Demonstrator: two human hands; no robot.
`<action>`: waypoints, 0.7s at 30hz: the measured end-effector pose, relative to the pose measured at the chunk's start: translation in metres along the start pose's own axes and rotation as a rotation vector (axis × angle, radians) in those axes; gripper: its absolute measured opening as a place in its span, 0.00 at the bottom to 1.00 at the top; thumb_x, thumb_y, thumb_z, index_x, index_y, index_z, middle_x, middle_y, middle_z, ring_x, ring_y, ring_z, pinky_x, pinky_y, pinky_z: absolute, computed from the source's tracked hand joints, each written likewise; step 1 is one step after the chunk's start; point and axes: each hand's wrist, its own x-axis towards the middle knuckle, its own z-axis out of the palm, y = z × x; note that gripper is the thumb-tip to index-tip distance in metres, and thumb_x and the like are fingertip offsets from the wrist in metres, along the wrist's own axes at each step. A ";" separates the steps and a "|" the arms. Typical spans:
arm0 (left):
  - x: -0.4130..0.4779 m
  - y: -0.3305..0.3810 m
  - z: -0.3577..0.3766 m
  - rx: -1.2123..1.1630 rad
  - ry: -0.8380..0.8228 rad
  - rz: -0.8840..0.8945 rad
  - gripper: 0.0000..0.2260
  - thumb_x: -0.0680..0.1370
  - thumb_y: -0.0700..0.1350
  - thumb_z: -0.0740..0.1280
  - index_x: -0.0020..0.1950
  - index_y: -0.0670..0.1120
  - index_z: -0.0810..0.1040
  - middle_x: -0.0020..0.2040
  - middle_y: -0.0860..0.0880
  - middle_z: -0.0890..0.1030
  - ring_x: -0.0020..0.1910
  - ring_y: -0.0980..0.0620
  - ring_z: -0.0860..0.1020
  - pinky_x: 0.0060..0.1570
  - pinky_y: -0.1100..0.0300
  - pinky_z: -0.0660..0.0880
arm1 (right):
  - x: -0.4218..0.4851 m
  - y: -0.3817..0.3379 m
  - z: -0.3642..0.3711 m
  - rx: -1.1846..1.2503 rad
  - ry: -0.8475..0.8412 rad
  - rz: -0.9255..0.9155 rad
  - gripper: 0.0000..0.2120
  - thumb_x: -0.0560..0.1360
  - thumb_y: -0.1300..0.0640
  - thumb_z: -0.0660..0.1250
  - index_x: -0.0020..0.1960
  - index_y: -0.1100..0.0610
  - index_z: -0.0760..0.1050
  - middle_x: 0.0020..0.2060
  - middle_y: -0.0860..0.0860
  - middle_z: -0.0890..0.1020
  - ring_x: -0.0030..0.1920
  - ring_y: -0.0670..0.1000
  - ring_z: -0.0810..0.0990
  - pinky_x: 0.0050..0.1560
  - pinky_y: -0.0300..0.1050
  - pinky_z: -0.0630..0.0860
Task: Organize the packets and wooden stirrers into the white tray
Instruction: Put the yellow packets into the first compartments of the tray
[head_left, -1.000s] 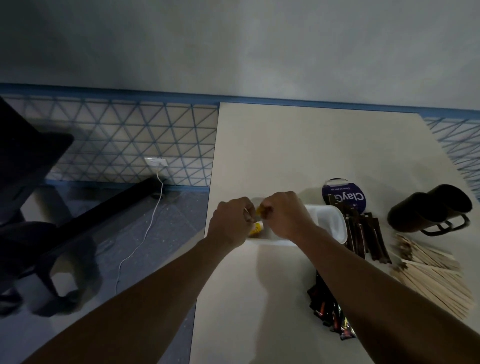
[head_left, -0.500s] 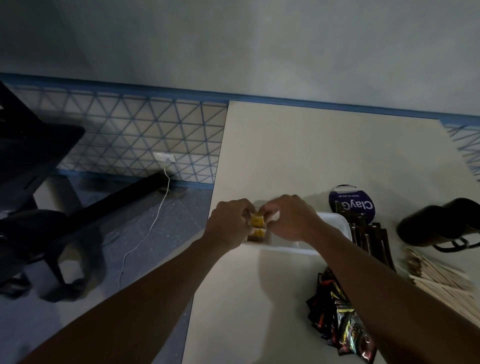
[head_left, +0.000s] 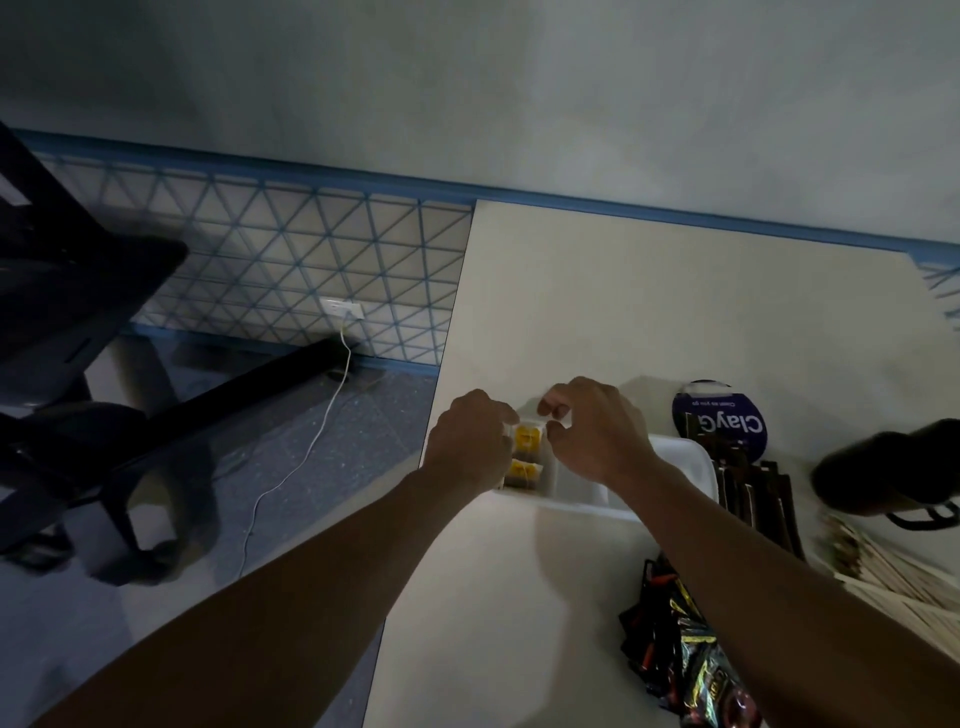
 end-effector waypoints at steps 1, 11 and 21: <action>0.000 0.002 0.000 0.005 -0.008 -0.013 0.12 0.77 0.42 0.66 0.59 0.52 0.81 0.56 0.49 0.76 0.55 0.49 0.78 0.49 0.61 0.73 | -0.001 0.000 0.000 0.001 0.004 0.001 0.08 0.72 0.58 0.69 0.49 0.47 0.80 0.47 0.44 0.80 0.48 0.49 0.80 0.49 0.47 0.78; 0.001 0.017 0.000 0.120 -0.026 -0.008 0.10 0.76 0.40 0.69 0.58 0.42 0.80 0.57 0.44 0.78 0.54 0.45 0.79 0.51 0.52 0.79 | -0.011 0.001 0.009 -0.094 0.003 0.059 0.05 0.71 0.49 0.70 0.45 0.47 0.82 0.48 0.47 0.80 0.46 0.52 0.81 0.48 0.48 0.80; 0.004 0.001 0.004 0.033 -0.017 0.059 0.06 0.74 0.39 0.71 0.51 0.45 0.81 0.49 0.46 0.79 0.46 0.49 0.78 0.40 0.59 0.73 | -0.013 -0.010 0.018 -0.071 -0.145 0.199 0.12 0.72 0.56 0.68 0.54 0.47 0.82 0.47 0.52 0.84 0.48 0.57 0.82 0.48 0.49 0.79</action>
